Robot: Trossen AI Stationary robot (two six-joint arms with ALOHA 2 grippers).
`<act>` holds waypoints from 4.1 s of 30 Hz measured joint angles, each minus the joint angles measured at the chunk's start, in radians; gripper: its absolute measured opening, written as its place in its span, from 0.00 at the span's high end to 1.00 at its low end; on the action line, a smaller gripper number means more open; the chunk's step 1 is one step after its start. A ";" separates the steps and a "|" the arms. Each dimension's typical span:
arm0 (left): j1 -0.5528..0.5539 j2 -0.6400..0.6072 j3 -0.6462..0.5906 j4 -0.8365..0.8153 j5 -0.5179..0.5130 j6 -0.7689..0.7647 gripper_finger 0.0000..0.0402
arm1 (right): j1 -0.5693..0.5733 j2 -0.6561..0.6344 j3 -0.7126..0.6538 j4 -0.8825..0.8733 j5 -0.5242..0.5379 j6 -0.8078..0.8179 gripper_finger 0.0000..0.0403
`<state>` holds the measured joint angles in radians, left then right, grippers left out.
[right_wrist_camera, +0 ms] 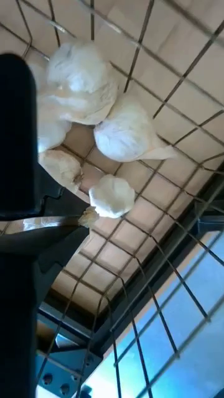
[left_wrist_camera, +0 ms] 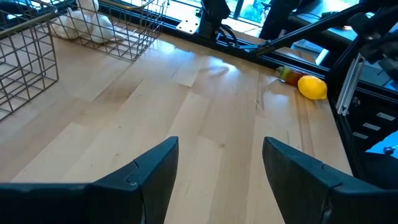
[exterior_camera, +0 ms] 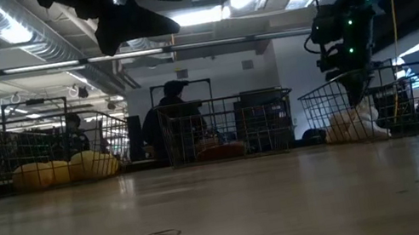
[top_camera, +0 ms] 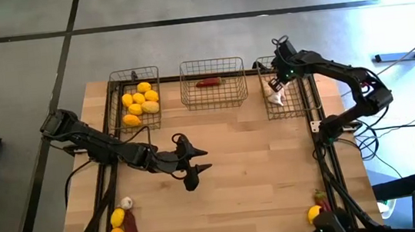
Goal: Sort produce into baskets
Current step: Put the white garlic into the right gold wire basket, then put the yellow lemon into the left gold wire basket
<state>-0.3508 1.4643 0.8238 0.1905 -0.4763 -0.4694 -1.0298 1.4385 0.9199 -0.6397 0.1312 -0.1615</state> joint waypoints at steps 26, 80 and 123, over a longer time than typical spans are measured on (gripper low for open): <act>0.000 0.000 0.000 0.000 0.000 0.012 0.43 | 0.003 -0.027 0.056 -0.060 0.023 -0.053 0.69; 0.025 0.003 0.275 -1.130 0.211 -0.107 0.37 | 0.867 -0.682 -0.161 -0.054 -0.123 0.154 0.69; 0.103 0.225 0.041 -1.657 0.417 -0.013 0.36 | 0.867 -0.682 -0.161 -0.065 -0.123 0.157 0.69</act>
<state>-0.2474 1.6890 0.8647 -1.4668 -0.0589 -0.4829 -0.1631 0.7567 0.7586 -0.7048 0.0086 -0.0044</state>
